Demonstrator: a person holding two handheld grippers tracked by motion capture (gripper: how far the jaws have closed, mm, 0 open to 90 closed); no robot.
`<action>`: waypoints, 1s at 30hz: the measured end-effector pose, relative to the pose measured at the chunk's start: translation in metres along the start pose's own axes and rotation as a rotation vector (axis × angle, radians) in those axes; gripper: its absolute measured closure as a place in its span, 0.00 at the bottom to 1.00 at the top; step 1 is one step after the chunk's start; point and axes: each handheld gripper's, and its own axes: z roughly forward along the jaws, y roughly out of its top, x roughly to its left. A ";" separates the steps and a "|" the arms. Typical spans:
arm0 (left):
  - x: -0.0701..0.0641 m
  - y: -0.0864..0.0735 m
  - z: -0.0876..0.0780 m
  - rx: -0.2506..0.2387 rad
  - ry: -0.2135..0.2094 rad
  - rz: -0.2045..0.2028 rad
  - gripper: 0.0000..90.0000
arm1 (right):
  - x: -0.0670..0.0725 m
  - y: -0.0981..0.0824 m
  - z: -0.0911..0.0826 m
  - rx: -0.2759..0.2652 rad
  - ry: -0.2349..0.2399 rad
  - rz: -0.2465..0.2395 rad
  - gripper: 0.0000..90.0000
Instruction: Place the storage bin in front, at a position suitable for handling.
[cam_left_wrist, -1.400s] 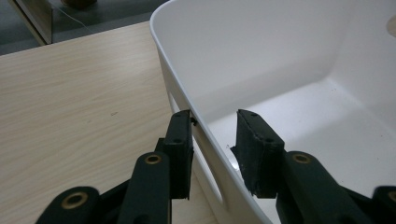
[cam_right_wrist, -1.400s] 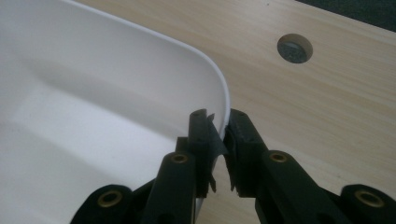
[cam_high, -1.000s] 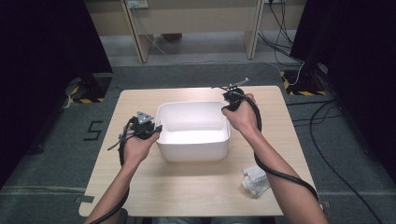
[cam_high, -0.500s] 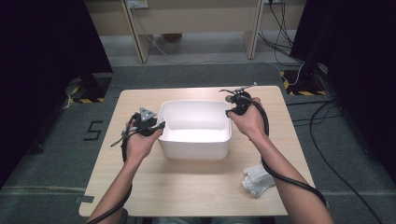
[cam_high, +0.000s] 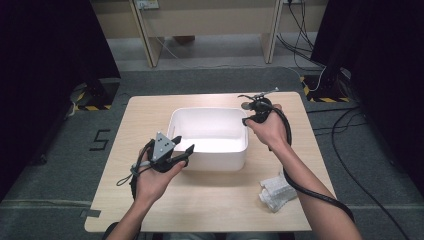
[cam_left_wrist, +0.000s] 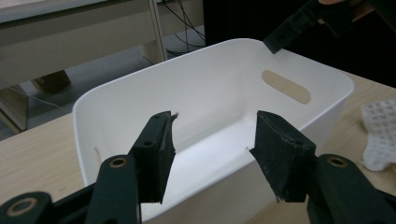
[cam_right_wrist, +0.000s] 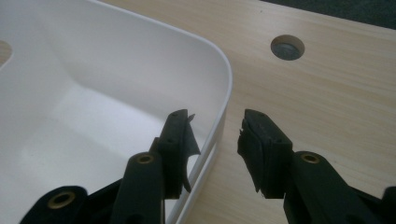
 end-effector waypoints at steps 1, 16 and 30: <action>-0.002 -0.001 0.000 0.003 -0.010 0.004 0.52 | 0.000 0.000 -0.003 -0.009 0.007 0.000 0.67; -0.061 -0.026 0.018 0.051 -0.242 0.037 0.51 | -0.027 -0.028 -0.037 -0.026 -0.010 0.051 0.64; -0.162 -0.028 0.094 0.085 -0.593 0.118 0.43 | -0.039 -0.041 -0.033 -0.006 -0.022 0.081 0.63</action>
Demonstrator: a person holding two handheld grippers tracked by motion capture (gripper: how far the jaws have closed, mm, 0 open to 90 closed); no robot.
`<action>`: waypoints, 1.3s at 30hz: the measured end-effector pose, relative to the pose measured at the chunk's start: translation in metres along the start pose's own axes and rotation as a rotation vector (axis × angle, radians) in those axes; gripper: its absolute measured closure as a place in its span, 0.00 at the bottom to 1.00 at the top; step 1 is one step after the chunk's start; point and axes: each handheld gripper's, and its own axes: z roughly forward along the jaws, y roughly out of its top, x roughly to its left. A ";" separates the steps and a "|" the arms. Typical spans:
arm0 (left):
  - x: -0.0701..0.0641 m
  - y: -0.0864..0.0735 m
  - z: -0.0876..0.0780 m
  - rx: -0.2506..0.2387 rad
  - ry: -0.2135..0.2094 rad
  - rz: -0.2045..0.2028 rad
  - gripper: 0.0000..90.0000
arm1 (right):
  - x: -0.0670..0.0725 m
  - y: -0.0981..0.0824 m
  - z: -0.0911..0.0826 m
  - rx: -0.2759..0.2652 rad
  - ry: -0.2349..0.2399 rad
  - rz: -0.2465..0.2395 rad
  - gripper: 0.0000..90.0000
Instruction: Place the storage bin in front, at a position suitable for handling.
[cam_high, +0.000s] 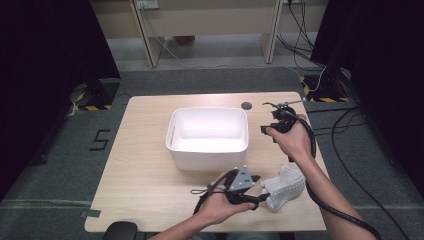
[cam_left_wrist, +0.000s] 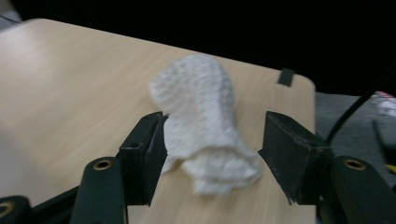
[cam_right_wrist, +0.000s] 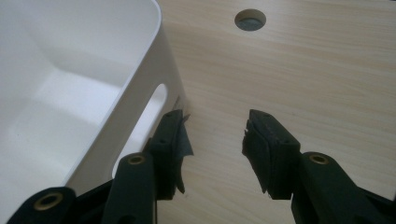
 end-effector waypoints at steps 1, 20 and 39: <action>0.000 0.001 0.018 0.005 -0.041 -0.025 0.43 | -0.001 0.000 0.000 0.001 -0.003 0.003 0.63; -0.001 -0.004 0.103 0.199 0.038 0.121 0.39 | -0.010 -0.004 -0.001 -0.003 -0.006 0.012 0.63; 0.012 -0.007 0.117 0.275 0.002 0.032 0.64 | -0.009 -0.005 0.002 0.005 -0.001 0.017 0.62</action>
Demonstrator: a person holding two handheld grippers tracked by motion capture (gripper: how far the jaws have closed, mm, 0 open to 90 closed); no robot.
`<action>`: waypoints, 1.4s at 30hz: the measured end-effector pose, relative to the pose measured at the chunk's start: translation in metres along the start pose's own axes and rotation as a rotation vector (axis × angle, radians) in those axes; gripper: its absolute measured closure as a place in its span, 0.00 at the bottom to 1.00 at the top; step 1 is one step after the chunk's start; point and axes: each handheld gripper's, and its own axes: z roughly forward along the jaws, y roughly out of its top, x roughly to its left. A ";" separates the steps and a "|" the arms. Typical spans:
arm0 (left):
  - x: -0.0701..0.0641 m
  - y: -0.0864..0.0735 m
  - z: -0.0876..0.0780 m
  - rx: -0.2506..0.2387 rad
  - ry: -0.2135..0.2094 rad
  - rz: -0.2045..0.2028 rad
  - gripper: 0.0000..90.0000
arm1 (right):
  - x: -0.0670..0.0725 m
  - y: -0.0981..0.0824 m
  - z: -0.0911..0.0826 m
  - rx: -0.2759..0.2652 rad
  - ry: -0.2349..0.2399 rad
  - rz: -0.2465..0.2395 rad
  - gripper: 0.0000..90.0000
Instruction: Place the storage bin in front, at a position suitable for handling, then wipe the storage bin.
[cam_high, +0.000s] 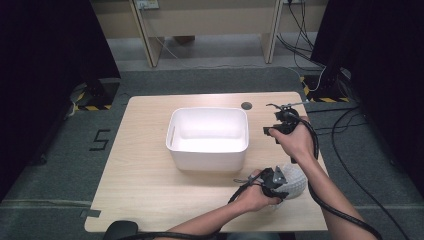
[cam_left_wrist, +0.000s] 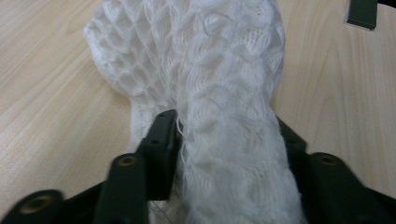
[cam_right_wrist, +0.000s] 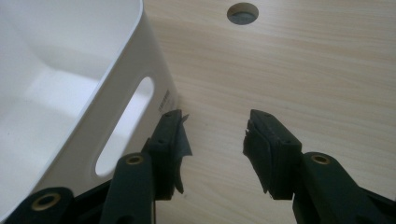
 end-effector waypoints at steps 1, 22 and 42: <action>0.001 0.000 0.000 -0.001 0.003 -0.003 0.68 | 0.000 0.000 0.000 0.001 -0.003 -0.002 0.62; -0.010 -0.023 -0.079 -0.001 0.008 0.071 0.87 | -0.003 0.003 0.004 0.001 0.008 0.007 0.62; 0.011 -0.109 -0.220 -0.133 0.203 -0.109 0.87 | 0.017 0.015 0.018 -0.015 0.044 -0.007 0.62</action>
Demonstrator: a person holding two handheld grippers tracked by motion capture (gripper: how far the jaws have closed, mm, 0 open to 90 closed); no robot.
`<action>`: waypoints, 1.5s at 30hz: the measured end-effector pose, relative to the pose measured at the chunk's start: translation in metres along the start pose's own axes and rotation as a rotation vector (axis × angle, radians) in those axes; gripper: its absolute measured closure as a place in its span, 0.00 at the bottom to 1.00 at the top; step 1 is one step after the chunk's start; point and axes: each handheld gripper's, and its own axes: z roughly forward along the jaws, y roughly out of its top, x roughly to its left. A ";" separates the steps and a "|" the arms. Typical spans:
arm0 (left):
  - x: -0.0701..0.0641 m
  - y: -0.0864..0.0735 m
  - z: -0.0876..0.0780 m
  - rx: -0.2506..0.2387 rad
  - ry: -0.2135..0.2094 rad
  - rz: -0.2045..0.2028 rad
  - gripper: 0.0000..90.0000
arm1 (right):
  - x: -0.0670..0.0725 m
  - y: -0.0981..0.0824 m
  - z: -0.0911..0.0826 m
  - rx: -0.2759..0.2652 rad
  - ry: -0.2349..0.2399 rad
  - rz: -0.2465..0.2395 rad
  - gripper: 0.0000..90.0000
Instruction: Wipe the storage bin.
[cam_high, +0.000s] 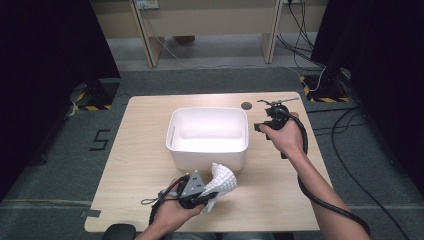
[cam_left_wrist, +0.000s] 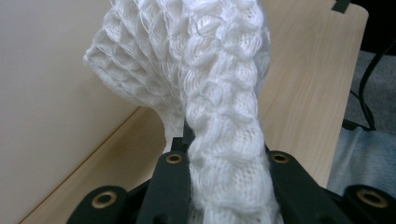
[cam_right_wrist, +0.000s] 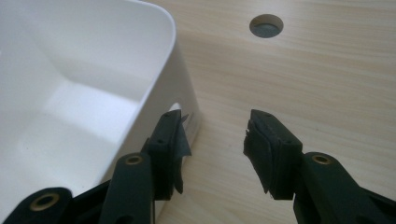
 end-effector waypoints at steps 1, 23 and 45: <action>0.002 -0.003 -0.005 -0.007 0.012 -0.016 0.87 | 0.001 0.001 0.000 -0.002 0.003 -0.005 0.61; 0.050 -0.049 -0.066 -0.087 0.251 -0.186 0.86 | 0.029 0.024 -0.004 -0.071 0.024 -0.011 0.63; 0.069 -0.057 -0.068 -0.102 0.336 -0.250 0.86 | 0.038 0.024 0.029 0.006 -0.035 -0.051 0.83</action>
